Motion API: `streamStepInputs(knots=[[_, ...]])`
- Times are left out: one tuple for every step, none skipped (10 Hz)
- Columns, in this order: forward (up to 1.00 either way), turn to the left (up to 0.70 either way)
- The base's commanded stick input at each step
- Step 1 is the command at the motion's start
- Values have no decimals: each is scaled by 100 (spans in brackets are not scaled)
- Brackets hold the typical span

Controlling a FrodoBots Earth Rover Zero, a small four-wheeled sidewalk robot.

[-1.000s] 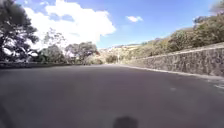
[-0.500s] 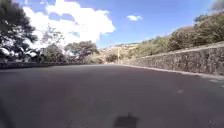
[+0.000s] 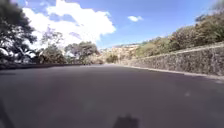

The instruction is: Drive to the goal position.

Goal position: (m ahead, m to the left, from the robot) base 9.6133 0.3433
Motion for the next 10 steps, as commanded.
streamStepInputs(knots=[[50,0],[50,0],[50,0],[50,0],[50,0],[50,0],[50,0],[50,0],[50,0],[50,0]])
